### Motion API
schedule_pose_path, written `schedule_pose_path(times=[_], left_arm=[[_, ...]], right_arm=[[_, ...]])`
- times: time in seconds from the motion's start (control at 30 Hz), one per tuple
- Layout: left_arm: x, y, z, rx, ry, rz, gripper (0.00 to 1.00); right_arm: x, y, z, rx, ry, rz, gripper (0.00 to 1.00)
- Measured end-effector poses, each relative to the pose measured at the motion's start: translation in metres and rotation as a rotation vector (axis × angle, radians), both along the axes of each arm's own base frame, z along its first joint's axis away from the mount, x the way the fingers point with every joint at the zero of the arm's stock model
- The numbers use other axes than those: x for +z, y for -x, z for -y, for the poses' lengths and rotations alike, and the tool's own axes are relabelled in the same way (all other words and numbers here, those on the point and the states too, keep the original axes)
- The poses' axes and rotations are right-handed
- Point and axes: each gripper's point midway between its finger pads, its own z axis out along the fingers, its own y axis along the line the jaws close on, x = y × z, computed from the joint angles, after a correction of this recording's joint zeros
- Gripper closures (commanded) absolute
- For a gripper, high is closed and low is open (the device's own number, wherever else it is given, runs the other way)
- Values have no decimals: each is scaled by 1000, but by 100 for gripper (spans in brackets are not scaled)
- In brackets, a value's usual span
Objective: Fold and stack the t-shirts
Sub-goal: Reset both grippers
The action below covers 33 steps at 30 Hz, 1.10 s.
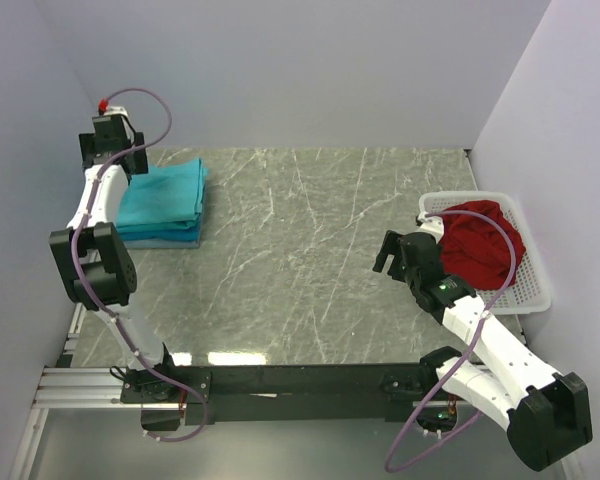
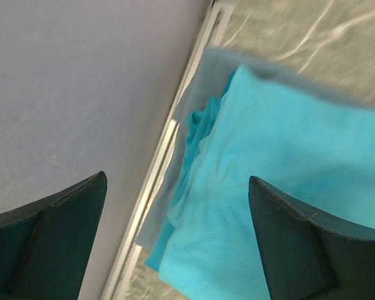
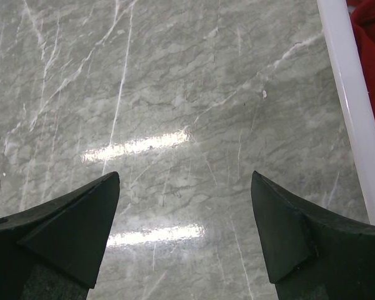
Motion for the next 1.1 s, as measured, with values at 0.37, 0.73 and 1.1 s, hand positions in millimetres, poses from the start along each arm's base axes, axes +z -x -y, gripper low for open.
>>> schedule_pose_path(times=[0.37,0.73,1.1], left_arm=[[196,49,86,-169,339,619,0],[129,148,253,-485,706,648,0],[5,190,266,-383,761,451,1]], right_arm=[[3,0,0,2,-4,12,3],[27,0,-6,31,-56,98,1],[58,0,-13,75,-114,228,2]])
